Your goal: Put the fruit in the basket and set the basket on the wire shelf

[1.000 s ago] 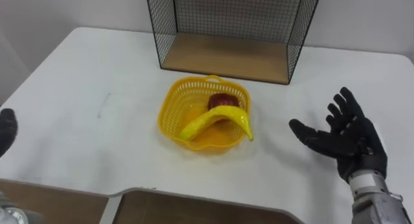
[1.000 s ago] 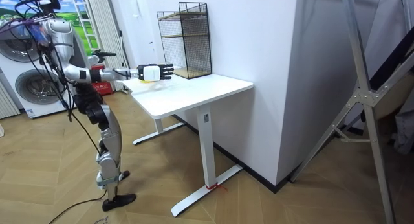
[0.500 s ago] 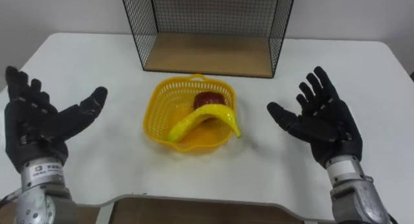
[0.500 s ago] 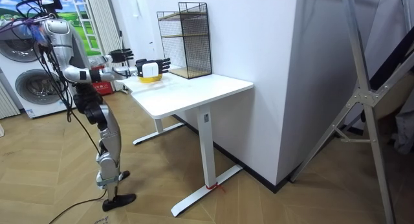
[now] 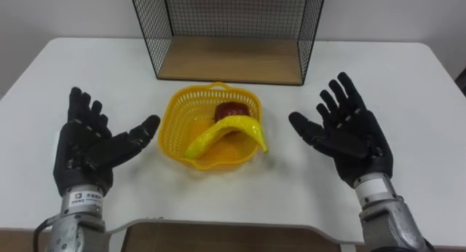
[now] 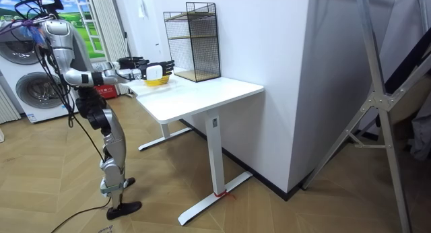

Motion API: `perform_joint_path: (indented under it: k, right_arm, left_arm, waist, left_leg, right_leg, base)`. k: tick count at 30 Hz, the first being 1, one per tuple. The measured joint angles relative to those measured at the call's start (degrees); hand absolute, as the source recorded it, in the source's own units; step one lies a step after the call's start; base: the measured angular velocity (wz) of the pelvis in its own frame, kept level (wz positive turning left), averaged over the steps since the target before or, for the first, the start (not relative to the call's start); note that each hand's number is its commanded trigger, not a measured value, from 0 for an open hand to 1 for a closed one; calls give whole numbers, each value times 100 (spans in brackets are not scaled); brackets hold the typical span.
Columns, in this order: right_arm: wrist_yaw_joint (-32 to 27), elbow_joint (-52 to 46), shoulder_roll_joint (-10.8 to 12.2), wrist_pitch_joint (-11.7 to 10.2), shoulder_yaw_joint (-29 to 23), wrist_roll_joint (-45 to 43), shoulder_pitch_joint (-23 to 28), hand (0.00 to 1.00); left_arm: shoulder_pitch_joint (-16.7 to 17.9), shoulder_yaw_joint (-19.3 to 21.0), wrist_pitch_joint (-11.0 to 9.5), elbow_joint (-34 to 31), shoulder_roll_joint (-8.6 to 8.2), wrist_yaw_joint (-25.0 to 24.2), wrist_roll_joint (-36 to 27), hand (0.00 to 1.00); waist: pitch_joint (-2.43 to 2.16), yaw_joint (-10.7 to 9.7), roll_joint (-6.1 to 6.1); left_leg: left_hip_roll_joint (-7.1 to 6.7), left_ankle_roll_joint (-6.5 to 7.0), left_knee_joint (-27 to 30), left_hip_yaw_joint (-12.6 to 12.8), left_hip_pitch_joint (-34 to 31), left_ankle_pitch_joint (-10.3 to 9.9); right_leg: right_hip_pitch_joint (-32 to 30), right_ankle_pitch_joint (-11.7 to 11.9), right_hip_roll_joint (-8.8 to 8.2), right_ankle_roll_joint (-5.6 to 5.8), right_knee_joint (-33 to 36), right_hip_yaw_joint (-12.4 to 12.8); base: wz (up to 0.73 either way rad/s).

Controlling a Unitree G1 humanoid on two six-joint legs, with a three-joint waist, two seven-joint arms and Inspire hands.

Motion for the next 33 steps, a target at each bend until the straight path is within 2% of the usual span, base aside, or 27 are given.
perform_joint_path:
  k: [6, 8, 11, 23, 33]
  right_arm:
    - [50, 0, 14, -2, 240, -17, -4, 0]
    - [110, 12, 99, -2, 332, -68, -4, 0]
    - [160, 20, 101, -2, 421, -63, -4, 0]
    - [257, 431, 90, -1, 577, -141, -4, 0]
    - [324, 475, 90, -1, 825, -315, -105, 0]
  left_arm:
    - [-2, -329, 0, 13, 1, -201, -104, 0]
    - [-2, -446, 1, 59, -10, -364, -103, 0]
    - [-1, -575, 33, 90, -17, -552, -207, 0]
    - [-7, -717, 46, 107, -32, -878, -223, 0]
    - [-7, -845, 46, 109, -28, -900, -439, 0]
  waist:
    - [12, 12, -23]
    - [14, 9, -20]
    - [30, 10, -15]
    - [33, 9, -12]
    - [43, 5, -30]
  left_leg:
    - [0, 2, 5, 13, 22, 1]
    - [0, 2, 5, 14, 26, 2]
    - [2, 2, 6, 16, 4, 2]
    - [17, 1, 9, 43, -105, 1]
    - [17, 1, 18, 42, -91, 2]
  right_leg:
    - [11, 0, -1, 0, -10, -1]
    - [8, 0, -1, 0, -14, 6]
    - [-20, 0, -1, 0, -12, 10]
    - [-110, 1, 9, -2, -3, 29]
    - [-102, 1, 9, -3, -3, 20]
  base:
    - [0]
    - [0]
    - [0]
    - [0]
    - [0]
